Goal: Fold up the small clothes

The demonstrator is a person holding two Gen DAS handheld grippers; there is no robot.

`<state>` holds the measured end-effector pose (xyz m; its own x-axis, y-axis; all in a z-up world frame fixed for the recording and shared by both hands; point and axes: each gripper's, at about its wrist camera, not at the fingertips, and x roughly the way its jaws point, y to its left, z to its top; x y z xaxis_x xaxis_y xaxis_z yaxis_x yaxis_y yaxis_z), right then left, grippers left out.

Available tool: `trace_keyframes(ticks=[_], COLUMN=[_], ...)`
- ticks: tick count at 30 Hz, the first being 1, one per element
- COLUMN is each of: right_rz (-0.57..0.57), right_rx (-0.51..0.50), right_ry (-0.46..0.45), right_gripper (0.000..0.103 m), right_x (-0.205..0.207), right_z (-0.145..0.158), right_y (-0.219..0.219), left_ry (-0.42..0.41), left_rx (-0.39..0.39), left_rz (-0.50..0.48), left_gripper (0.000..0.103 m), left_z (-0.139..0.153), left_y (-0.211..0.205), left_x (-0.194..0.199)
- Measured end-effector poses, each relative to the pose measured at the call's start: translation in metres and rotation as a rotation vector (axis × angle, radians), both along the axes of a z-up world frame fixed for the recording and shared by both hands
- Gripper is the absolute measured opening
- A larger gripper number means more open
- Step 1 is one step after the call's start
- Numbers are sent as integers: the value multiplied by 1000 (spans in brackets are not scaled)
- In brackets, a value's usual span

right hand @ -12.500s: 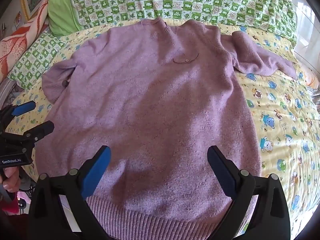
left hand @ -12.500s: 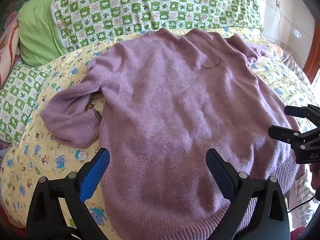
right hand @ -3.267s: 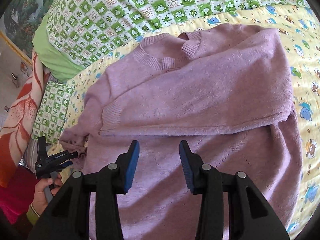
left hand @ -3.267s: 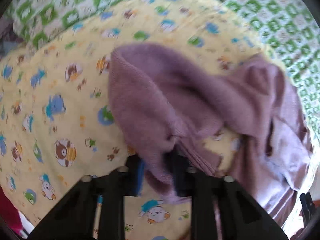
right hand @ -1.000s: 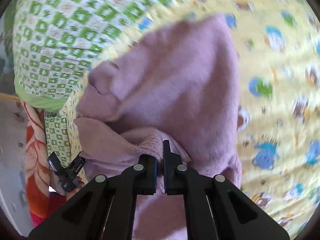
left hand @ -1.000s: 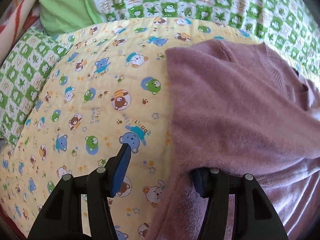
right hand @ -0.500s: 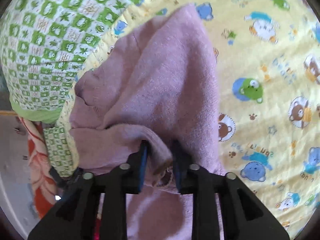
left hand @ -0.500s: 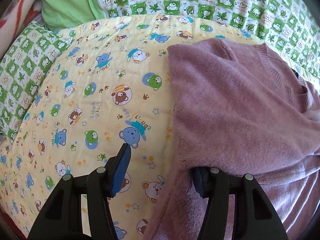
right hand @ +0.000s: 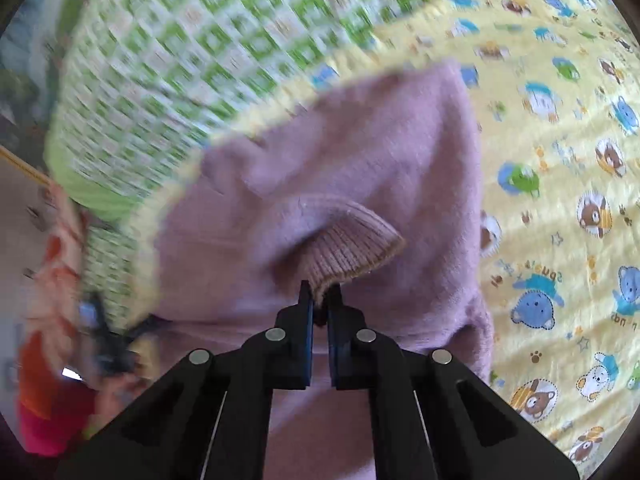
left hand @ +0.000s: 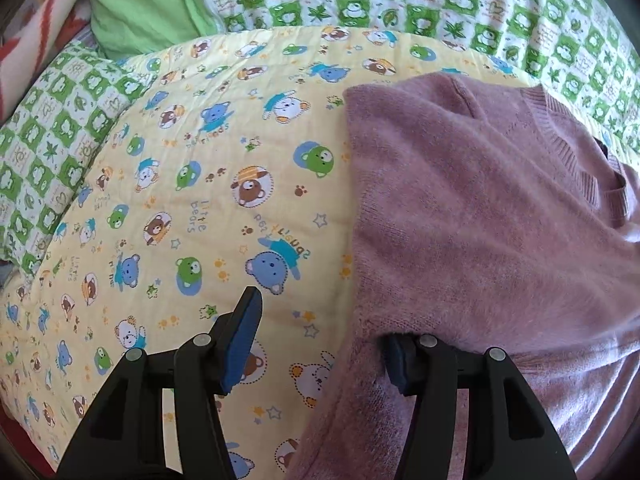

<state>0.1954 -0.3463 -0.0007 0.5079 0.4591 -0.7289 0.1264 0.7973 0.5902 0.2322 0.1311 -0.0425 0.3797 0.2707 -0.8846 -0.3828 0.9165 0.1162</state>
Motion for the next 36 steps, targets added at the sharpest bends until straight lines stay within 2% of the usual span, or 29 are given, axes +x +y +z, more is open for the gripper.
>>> trace_keyframes(ticks=[2,4,6,7,10,13,16,19,21,22,23,24,25,26,30,32,34,36], right_rz=[-20,-34,-29,-32,-36,-36,-46,-13,18,19,14,-1,-16,-32,-64,-84,-97,-88], right_rx=[71,74,-13,-56,-110,-151,-157,-201,-276,-309,-327,-353,-372,-392,-401,-397,-387,-380], right_ry=[-60,-47,18,78,177,176,120,180,210,204,201,196,186,170,131,108,78,76], right_gripper=[6,6,6,6,6,6,6,6,9,15,27,36,50,55,55,55,56,63], right_x=[-5,-7,-5,-3,-5,-12,-15,-11,-10,-12,-13,-16,-18,-21,-25,-25,-21,-12], right_z=[30,38,26,10,-23,-28,-17,-32,-36,-34,-30,-25,-21,-15,-2,3,8,6], right_y=[-17,-31,-36,-38,-38,-32,-28,-18,-11,-9,-8,-8,-9,-11,-18,-23,-24,-21], left_ry=[-10,-6,5,9,10,5,7,11,14,18,20,24,25,23,-20,-51,-83,-94], left_rx=[-14,-25,-15,-8,-10,-26,-74,-120,-136,-143,-151,-162,-176,-192,-279,-293,-304,-309], left_rz=[17,21,13,7,0,5,37,59,47,33,13,-11,-29,-44,-102,-105,-84,-53], left_gripper=[57,57,57,57,57,58,58,59,61,61,61,61,61,61,60,62,69,76], left_z=[0,-2,-4,-4,-4,-4,-8,-13,-12,-10,-8,-6,-3,-1,17,30,40,42], left_y=[1,-2,-6,-8,-7,-1,6,13,14,14,15,15,17,18,31,32,39,45], left_x=[-3,-4,-4,-4,-6,-7,-9,-10,-12,-13,-16,-19,-24,-29,-51,-52,-42,-23])
